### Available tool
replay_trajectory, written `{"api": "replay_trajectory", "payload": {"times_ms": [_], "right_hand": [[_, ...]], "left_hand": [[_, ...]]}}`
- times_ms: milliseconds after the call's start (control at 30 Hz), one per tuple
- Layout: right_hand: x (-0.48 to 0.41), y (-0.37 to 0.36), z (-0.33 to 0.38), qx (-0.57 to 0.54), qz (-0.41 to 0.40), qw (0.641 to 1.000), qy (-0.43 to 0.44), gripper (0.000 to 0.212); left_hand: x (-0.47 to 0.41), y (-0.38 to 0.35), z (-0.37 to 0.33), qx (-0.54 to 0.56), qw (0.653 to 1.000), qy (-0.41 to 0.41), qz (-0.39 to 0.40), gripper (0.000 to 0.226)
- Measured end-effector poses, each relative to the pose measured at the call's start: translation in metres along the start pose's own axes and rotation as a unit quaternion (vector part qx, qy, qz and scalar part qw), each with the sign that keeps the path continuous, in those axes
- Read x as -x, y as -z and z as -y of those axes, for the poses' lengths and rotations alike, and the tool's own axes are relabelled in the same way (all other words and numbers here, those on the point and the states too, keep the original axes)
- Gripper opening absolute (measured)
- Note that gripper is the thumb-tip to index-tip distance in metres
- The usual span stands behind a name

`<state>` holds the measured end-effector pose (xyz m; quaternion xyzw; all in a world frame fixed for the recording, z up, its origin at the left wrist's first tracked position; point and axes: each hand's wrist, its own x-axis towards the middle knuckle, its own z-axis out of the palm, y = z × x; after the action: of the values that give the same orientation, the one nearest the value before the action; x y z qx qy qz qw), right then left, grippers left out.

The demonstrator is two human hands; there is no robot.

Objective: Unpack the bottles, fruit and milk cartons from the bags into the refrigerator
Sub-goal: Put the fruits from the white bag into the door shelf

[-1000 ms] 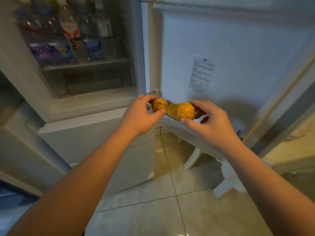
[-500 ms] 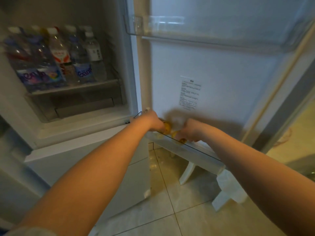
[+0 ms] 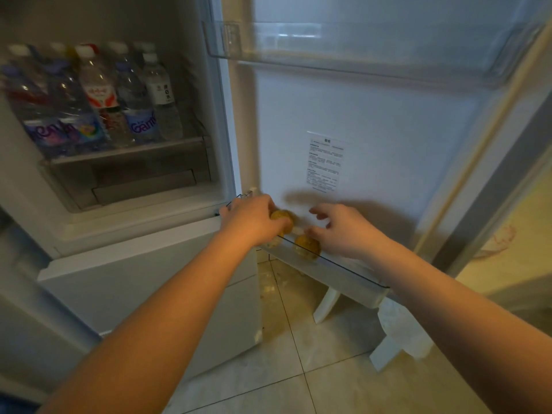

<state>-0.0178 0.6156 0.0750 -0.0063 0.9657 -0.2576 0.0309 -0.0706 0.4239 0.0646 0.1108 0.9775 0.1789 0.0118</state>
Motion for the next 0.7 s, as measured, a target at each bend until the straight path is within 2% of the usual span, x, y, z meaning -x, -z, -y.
{"api": "replay_trajectory", "payload": {"times_ms": [133, 333, 533, 700], "right_hand": [[0.035, 0.004, -0.006, -0.003, -0.057, 0.992, 0.116, 0.062], [0.073, 0.000, -0.040, 0.146, -0.130, 0.945, 0.262, 0.069], [0.108, -0.001, -0.098, 0.182, -0.095, 0.908, 0.365, 0.074], [0.140, 0.015, -0.170, 0.148, -0.061, 0.888, 0.432, 0.076]], "left_hand": [[0.038, -0.006, -0.005, 0.040, 0.991, -0.049, -0.119, 0.053], [0.098, -0.045, -0.022, -0.013, 0.979, -0.080, -0.185, 0.064], [0.151, -0.099, -0.065, -0.055, 0.975, 0.021, -0.214, 0.070], [0.199, -0.157, -0.133, -0.063, 0.966, 0.121, -0.220, 0.073]]}}
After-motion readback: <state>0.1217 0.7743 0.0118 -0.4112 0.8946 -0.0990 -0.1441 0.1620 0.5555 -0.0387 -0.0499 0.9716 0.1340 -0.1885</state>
